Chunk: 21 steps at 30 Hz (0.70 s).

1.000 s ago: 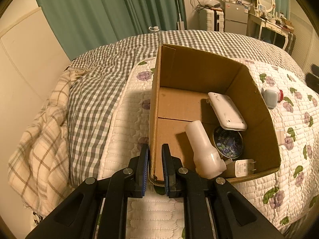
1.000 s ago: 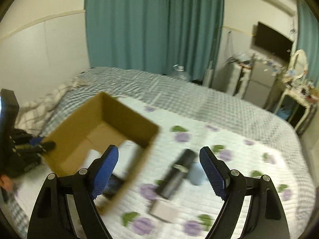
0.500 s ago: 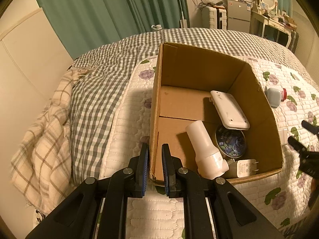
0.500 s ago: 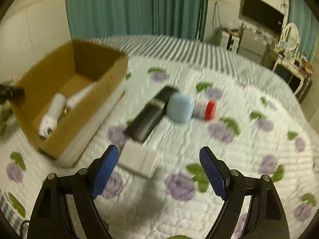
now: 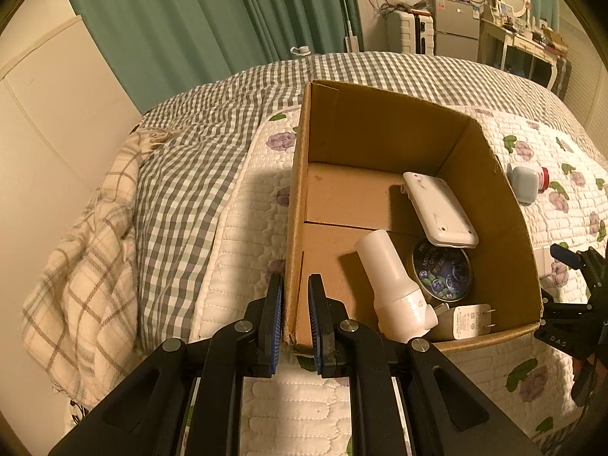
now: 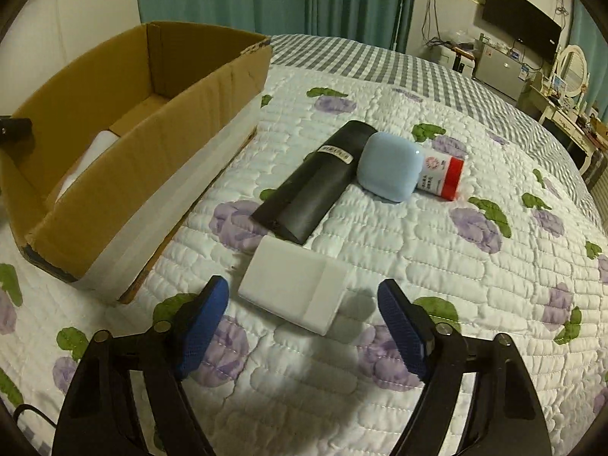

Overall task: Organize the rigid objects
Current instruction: 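Move the right gripper to the white rectangular block and close on it, then carry the white block into the box and release it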

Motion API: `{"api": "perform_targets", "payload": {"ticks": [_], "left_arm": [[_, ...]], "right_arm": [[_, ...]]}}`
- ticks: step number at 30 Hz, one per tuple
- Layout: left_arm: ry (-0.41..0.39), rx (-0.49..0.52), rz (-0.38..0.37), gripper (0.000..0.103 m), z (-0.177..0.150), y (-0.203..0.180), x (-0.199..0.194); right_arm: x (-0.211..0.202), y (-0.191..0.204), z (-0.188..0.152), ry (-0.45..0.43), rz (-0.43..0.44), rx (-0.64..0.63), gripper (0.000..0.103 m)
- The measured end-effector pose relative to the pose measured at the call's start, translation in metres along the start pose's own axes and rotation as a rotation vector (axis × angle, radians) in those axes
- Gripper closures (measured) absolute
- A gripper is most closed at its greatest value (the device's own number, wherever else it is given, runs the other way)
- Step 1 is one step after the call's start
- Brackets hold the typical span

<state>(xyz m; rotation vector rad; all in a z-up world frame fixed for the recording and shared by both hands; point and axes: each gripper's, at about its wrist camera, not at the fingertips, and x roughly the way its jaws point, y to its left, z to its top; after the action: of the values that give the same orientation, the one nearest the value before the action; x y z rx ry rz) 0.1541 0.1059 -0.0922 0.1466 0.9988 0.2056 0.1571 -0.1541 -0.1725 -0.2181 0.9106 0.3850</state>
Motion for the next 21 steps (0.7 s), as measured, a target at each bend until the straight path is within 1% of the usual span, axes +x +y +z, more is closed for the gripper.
{"api": "perform_targets", "payload": {"ticks": [2, 4, 8, 12, 21], "left_arm": [[0.000, 0.000, 0.000, 0.091, 0.0002, 0.0001, 0.0000], [0.001, 0.000, 0.000, 0.091, 0.0002, 0.0001, -0.0001], [0.001, 0.000, 0.001, 0.091, 0.0002, 0.0000, -0.0001], [0.001, 0.000, 0.001, 0.091, 0.0002, 0.0001, -0.0001], [0.001, 0.002, -0.002, 0.091, 0.0007, 0.0000, -0.0001]], "right_arm": [[0.0021, 0.0007, 0.0003, 0.002, -0.006, -0.007, 0.027], [0.0041, 0.0006, 0.0007, 0.007, -0.007, -0.010, 0.034], [0.0049, 0.0005, -0.0001, 0.010, 0.003, -0.011, 0.035], [0.0051, 0.0019, -0.0010, 0.013, 0.014, -0.017, 0.041], [-0.0045, 0.0008, -0.0034, 0.001, 0.006, -0.004, 0.043]]}}
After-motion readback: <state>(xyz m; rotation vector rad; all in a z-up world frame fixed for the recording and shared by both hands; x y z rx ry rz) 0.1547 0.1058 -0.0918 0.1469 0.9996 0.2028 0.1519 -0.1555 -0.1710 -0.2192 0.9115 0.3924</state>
